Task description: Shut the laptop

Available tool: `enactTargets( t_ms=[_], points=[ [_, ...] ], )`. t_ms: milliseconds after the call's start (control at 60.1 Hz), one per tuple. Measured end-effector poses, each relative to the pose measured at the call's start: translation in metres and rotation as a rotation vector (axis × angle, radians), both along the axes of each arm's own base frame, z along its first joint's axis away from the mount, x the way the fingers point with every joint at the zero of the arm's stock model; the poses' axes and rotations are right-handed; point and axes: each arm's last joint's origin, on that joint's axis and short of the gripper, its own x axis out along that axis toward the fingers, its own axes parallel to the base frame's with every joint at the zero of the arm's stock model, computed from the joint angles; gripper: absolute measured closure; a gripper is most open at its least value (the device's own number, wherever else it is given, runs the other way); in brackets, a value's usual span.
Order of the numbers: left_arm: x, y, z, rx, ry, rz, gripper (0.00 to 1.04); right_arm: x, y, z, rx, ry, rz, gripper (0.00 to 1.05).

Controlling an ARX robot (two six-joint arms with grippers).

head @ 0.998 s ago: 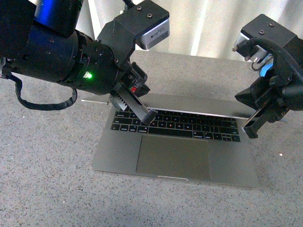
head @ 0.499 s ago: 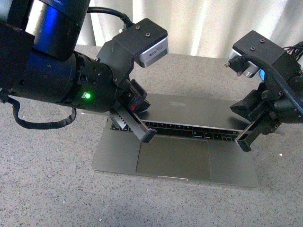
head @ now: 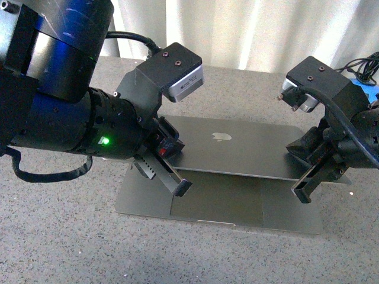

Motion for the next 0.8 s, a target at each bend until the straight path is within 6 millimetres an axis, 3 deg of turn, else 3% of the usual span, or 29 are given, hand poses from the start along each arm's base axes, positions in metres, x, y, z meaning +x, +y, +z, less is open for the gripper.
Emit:
enactTargets(
  t_ms=[799],
  points=[
    [-0.006, 0.005, -0.025, -0.021, 0.063, 0.012, 1.01, -0.001, -0.001, -0.016, -0.017, 0.035, -0.005, 1.04]
  ],
)
